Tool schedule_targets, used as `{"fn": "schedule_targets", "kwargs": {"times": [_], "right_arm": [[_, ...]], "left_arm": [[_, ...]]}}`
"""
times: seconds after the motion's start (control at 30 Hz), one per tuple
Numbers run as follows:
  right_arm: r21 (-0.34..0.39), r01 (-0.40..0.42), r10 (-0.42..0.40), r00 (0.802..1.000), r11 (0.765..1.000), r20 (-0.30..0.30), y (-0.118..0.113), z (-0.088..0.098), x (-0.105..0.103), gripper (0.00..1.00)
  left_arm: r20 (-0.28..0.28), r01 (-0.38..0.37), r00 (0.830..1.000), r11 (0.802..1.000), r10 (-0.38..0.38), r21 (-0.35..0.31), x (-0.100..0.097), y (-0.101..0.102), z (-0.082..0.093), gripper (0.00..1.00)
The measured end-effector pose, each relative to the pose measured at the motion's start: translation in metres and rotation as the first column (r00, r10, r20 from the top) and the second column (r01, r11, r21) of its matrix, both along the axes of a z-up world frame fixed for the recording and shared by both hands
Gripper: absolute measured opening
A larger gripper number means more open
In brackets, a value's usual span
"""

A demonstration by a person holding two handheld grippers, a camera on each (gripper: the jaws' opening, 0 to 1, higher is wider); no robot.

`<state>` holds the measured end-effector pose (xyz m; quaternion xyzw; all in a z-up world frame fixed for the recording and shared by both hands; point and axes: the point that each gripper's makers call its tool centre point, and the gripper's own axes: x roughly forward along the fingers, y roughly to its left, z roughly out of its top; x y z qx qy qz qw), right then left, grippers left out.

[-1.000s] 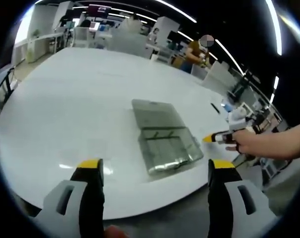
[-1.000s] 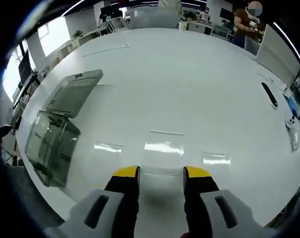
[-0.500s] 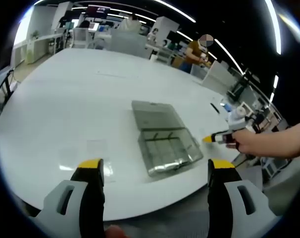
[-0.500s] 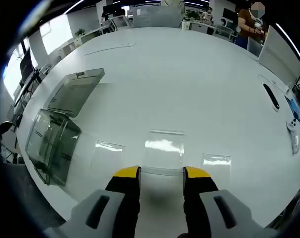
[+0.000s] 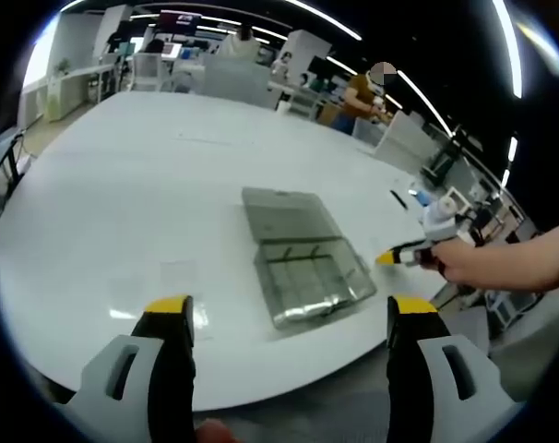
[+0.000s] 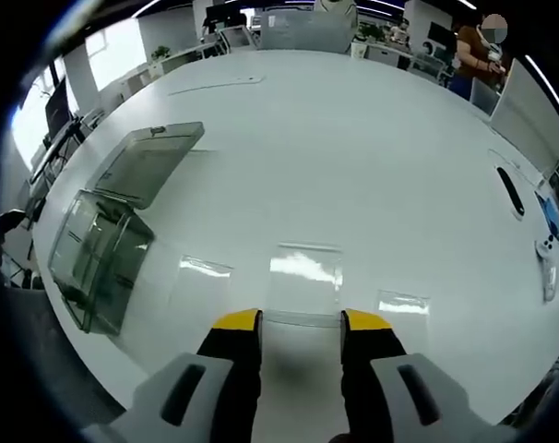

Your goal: Insert the divider into the dual guide fixture by aligning both edges with the guide slots and pushing it downward to the bottom, including one-sided entry, uneven engagement, binding, and posture correction.

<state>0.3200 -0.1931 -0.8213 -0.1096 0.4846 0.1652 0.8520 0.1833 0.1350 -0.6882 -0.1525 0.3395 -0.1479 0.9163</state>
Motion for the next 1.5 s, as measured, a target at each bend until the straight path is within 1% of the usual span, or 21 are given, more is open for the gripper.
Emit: {"fn": "schedule_targets", "kwargs": {"times": [0.1,0.13,0.17,0.2,0.23,0.27,0.4,0.53,0.6,0.7,0.93,1.07,1.2,1.37,1.5], "right_arm": [[0.006,-0.001,0.001,1.0,1.0,0.002,-0.002,0.0,0.001,0.28],[0.022,0.008,-0.009,1.0,1.0,0.016,-0.002,0.002,0.004,0.28],[0.006,-0.008,0.008,1.0,1.0,-0.001,-0.004,0.001,0.002,0.28],[0.011,-0.009,0.009,1.0,1.0,0.005,-0.002,0.002,0.002,0.28],[0.003,-0.023,0.023,1.0,1.0,-0.014,-0.003,-0.001,0.0,0.28],[0.018,-0.012,0.011,1.0,1.0,0.005,-0.003,0.0,0.004,0.28],[0.015,-0.017,0.017,1.0,1.0,-0.003,-0.006,-0.001,0.004,0.27],[0.019,-0.017,0.017,1.0,1.0,-0.003,-0.001,0.005,-0.003,0.27],[0.021,-0.026,0.027,1.0,0.999,-0.009,-0.001,0.003,-0.002,0.27],[0.024,-0.034,0.034,0.999,0.999,-0.002,0.0,0.006,-0.002,0.27],[0.038,-0.05,0.05,0.999,0.998,0.003,0.005,0.017,-0.008,0.27],[0.045,-0.073,0.072,0.997,0.996,0.014,0.009,0.026,-0.012,0.27],[0.061,-0.099,0.097,0.995,0.993,0.035,0.012,0.036,-0.011,0.27],[0.077,-0.14,0.136,0.989,0.987,0.063,0.024,0.053,-0.018,0.27],[0.09,-0.175,0.167,0.983,0.98,0.081,0.034,0.063,-0.023,0.27]], "left_arm": [[-0.001,0.002,1.0,1.0,-0.002,0.0,-0.001,-0.001,-0.001,0.84],[-0.001,0.002,1.0,1.0,-0.002,-0.001,-0.001,-0.001,-0.001,0.84],[-0.002,0.002,1.0,1.0,-0.002,-0.001,-0.001,-0.001,-0.001,0.84],[-0.002,0.004,1.0,1.0,-0.004,-0.001,-0.001,-0.002,-0.001,0.84],[-0.002,0.006,1.0,1.0,-0.006,-0.001,-0.001,-0.003,-0.001,0.84],[-0.001,0.007,1.0,1.0,-0.007,-0.001,-0.001,-0.004,0.0,0.84],[0.003,0.006,1.0,1.0,-0.006,-0.002,0.0,-0.004,0.001,0.84],[0.002,0.007,1.0,1.0,-0.007,-0.003,-0.002,-0.004,0.0,0.84],[0.001,0.006,1.0,1.0,-0.006,-0.003,-0.002,-0.005,0.0,0.84],[0.003,0.011,1.0,1.0,-0.011,-0.006,-0.002,-0.006,0.0,0.84],[0.009,0.019,1.0,1.0,-0.019,-0.009,-0.002,-0.011,0.002,0.84],[0.008,0.027,1.0,1.0,-0.027,-0.014,-0.001,-0.015,0.002,0.84],[0.013,0.04,0.999,0.999,-0.04,-0.022,0.002,-0.022,0.003,0.83],[0.021,0.066,0.998,0.997,-0.065,-0.043,0.009,-0.035,0.004,0.81],[0.034,0.108,0.994,0.991,-0.106,-0.083,0.016,-0.053,0.008,0.76]]}}
